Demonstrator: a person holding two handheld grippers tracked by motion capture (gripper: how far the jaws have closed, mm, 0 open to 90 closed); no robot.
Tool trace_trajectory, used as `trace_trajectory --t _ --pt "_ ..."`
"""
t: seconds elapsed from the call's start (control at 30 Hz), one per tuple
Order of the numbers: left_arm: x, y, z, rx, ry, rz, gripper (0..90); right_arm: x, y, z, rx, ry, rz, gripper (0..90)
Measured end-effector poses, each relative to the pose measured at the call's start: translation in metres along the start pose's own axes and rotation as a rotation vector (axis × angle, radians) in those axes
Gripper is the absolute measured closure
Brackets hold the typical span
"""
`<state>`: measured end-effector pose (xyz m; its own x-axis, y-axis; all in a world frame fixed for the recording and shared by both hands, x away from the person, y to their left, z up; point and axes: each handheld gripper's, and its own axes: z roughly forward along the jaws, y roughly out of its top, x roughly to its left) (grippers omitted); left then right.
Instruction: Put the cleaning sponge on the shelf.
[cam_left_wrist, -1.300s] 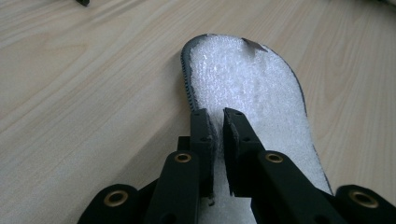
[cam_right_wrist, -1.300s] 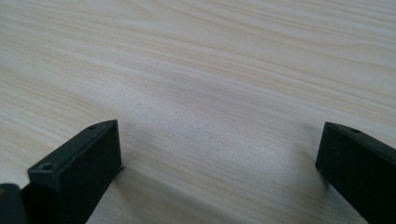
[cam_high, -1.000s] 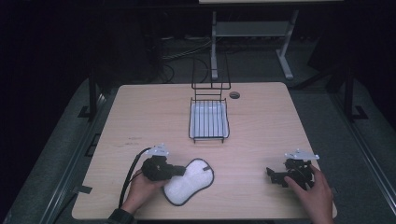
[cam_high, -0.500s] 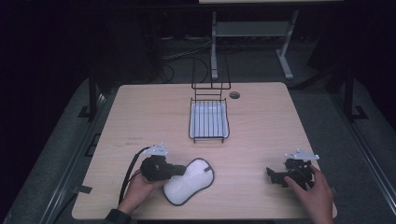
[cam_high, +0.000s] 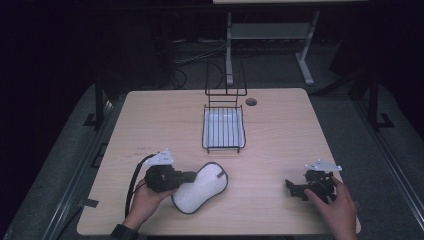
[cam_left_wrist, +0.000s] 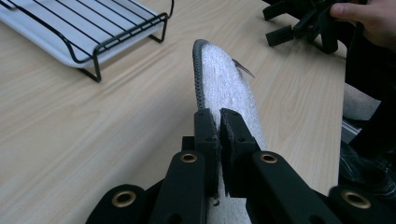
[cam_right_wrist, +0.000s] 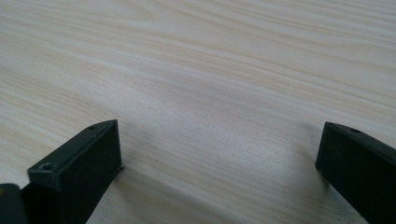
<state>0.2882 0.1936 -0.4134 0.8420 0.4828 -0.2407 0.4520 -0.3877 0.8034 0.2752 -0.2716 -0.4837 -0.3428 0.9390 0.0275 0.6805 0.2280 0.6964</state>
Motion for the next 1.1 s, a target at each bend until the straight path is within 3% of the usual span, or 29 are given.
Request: trace_trajectory --t 0.43,1.1 --pt "0.009 0.010 -0.011 -0.047 0.032 -0.005 86.2 0.000 0.000 0.000 0.000 -0.001 0.000 0.0" --pt "0.026 0.025 0.000 -0.071 0.052 -0.008 86.1 0.000 0.000 0.000 0.000 -0.001 0.000 0.0"
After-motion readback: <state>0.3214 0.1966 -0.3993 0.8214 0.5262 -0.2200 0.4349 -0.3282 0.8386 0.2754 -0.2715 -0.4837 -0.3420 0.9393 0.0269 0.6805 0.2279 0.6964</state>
